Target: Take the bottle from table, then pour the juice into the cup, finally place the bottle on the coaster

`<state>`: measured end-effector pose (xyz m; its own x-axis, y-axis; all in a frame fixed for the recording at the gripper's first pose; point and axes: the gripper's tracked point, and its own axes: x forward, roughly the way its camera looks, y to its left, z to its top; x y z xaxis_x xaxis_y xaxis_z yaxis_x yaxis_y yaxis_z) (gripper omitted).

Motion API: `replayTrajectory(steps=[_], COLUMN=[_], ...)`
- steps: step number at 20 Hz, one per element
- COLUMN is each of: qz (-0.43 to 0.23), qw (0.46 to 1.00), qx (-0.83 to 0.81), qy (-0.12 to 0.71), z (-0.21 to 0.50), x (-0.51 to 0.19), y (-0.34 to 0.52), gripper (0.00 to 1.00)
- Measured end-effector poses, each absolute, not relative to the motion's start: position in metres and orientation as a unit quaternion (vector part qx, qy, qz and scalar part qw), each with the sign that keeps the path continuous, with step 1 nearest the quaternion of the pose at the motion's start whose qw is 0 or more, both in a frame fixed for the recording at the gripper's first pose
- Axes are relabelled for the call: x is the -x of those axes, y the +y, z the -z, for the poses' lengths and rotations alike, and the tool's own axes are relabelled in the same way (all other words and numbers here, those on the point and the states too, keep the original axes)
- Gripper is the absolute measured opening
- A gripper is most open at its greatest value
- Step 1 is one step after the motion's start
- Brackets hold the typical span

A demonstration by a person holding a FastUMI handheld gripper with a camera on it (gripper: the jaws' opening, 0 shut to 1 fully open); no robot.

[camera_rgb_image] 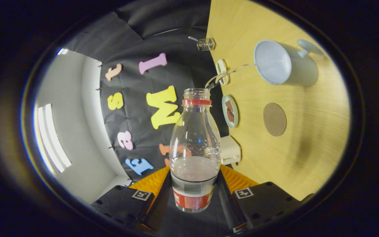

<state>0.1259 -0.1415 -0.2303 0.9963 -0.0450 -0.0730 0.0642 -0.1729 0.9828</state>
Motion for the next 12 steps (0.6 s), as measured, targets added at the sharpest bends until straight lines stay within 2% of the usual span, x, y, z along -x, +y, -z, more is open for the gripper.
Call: replayTrajectory(steps=[12], qz=[0.041], qw=[0.620], qx=[-0.783], qy=[0.007], z=[0.2231], x=[-0.1284], y=[-0.1390], gripper=[0.77])
